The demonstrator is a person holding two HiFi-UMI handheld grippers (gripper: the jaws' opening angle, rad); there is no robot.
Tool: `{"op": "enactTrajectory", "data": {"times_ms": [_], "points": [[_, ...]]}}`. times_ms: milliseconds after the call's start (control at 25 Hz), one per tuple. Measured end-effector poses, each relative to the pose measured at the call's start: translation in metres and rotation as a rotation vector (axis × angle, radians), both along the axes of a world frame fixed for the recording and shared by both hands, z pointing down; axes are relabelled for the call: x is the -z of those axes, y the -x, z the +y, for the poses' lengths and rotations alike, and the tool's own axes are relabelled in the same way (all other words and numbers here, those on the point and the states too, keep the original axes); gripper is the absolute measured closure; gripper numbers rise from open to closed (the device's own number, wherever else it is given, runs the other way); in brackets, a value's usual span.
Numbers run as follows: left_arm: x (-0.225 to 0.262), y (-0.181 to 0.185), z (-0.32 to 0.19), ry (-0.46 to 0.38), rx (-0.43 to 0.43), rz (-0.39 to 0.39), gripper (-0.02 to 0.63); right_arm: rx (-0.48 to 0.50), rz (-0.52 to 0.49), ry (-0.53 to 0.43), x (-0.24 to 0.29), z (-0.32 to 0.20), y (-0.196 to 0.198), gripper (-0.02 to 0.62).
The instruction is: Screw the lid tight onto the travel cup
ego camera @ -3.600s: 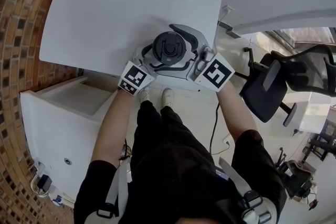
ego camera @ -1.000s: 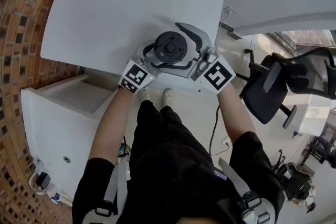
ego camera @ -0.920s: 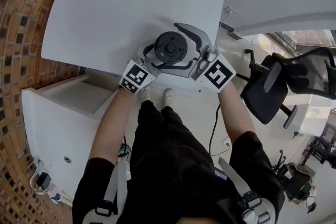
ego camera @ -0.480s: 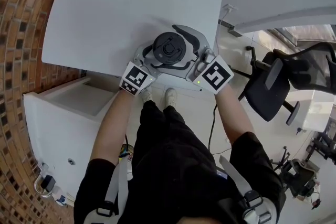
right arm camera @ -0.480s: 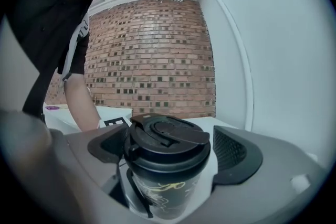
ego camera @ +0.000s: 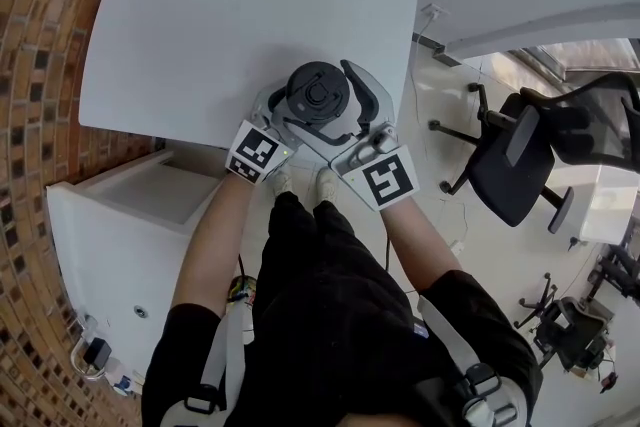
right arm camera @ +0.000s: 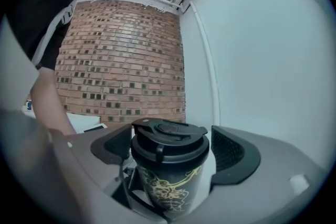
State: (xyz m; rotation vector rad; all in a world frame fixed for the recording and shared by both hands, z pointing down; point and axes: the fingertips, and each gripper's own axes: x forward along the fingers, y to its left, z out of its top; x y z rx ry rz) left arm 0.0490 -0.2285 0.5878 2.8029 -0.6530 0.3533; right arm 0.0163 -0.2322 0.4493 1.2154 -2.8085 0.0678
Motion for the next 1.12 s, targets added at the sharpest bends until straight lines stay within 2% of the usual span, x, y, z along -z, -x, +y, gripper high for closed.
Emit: {"op": "enactTrajectory", "data": {"times_ms": [280, 440, 520, 640, 720, 800, 880, 1000, 1120], "points": [[-0.001, 0.001, 0.000, -0.003, 0.000, 0.000, 0.236, -0.236, -0.014, 0.019, -0.007, 0.000, -0.008, 0.143], [-0.005, 0.002, 0.002, 0.013, -0.005, -0.013, 0.236, -0.286, -0.035, 0.053, -0.010, 0.001, -0.006, 0.164], [-0.006, 0.001, 0.003, 0.017, -0.005, -0.013, 0.236, -0.282, -0.047, 0.060, -0.011, 0.002, -0.005, 0.164], [-0.005, 0.000, 0.003, 0.015, -0.004, -0.011, 0.236, -0.168, -0.056, 0.070, -0.013, 0.006, -0.005, 0.143], [-0.005, 0.000, 0.003, 0.015, -0.002, -0.015, 0.236, -0.002, -0.052, 0.080, -0.014, 0.007, -0.002, 0.131], [-0.005, 0.001, 0.002, 0.014, -0.004, -0.016, 0.236, 0.183, -0.010, 0.079, -0.014, 0.007, 0.004, 0.117], [-0.006, 0.001, 0.002, 0.015, -0.005, -0.016, 0.236, 0.321, 0.039, 0.064, -0.011, 0.006, 0.010, 0.109], [-0.004, 0.000, 0.002, 0.014, -0.004, -0.013, 0.236, 0.431, 0.064, 0.058, -0.002, 0.003, 0.017, 0.109], [-0.003, 0.000, 0.002, 0.015, -0.002, -0.007, 0.236, 0.448, 0.067, 0.046, 0.001, 0.001, 0.021, 0.109]]}}
